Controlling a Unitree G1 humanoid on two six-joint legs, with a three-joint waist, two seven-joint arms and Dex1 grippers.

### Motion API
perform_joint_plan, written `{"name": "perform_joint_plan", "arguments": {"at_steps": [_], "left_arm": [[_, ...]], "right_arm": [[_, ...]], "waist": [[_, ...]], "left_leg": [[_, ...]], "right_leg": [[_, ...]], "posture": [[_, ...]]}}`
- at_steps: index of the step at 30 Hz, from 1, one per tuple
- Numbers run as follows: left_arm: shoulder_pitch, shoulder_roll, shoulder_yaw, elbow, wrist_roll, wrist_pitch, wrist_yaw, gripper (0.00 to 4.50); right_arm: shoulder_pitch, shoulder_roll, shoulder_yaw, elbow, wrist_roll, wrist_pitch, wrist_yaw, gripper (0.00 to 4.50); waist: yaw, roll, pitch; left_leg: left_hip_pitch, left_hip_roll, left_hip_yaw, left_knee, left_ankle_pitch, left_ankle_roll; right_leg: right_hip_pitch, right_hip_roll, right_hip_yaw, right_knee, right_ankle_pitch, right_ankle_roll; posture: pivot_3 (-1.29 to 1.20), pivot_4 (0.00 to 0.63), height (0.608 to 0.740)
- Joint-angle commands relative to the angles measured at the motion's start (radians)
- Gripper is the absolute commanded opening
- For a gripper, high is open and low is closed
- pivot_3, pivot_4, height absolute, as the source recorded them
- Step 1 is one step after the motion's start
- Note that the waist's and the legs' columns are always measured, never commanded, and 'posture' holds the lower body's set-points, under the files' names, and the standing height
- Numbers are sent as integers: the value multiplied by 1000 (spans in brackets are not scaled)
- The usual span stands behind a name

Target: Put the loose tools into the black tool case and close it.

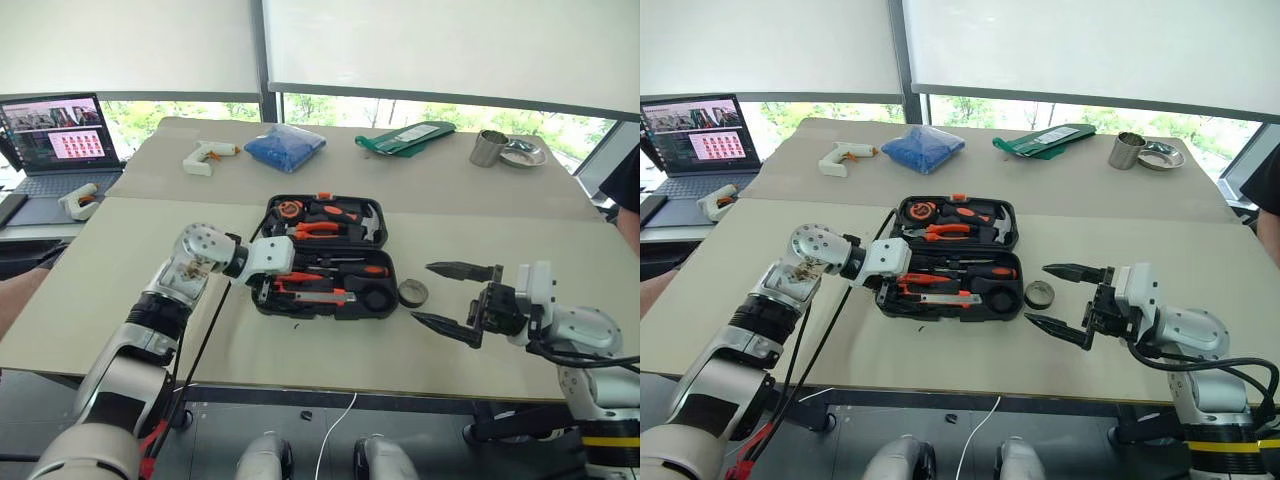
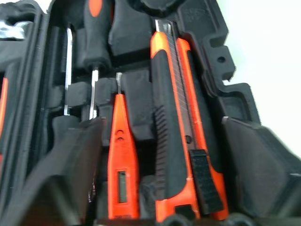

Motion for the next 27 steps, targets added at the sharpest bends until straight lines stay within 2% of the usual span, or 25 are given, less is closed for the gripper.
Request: {"name": "perform_joint_plan", "arguments": {"at_steps": [1,5,8,12,18,23,27], "left_arm": [[-5,-24,46,5,-66,-29,-6,4459],[-27,-63,146,20,-208,17,-31,4459],[10,-50,166,10,-238,23,-64,3755],[44,-82,150,38,-190,-36,6,2254],[94,-137,100,29,-128,-8,82,58],[110,-136,70,39,-64,37,157,58],[122,-129,60,48,-33,93,209,58]], "right_arm": [[-14,7,-9,-4,2,-20,-1,4500],[-18,12,-8,6,-1,-21,1,4500],[-6,25,-24,1,9,-8,-31,4500],[21,37,-22,-14,5,-14,-45,4500],[37,42,-21,-18,2,-24,-50,4500],[47,38,-26,-13,3,-30,-41,4500],[50,43,-23,-10,3,-33,-42,4500]], "waist": [[0,0,0],[1,0,0],[-1,0,0],[-1,0,0],[2,0,0],[1,0,0],[1,0,0]], "left_leg": [[0,0,0,0,0,0],[0,0,0,2,0,0],[0,0,0,2,0,0],[0,0,0,2,0,0],[0,0,0,3,0,0],[1,0,-1,3,0,0],[7,0,-1,3,0,0]], "right_leg": [[0,0,0,0,0,0],[0,0,0,1,0,0],[0,0,0,1,0,0],[1,0,0,1,0,0],[2,0,0,1,1,0],[2,0,0,1,1,0],[8,0,0,1,-1,2]], "posture": [[0,150,739],[0,150,739],[0,150,739],[0,150,739],[0,150,739],[0,150,739],[0,150,739]]}}
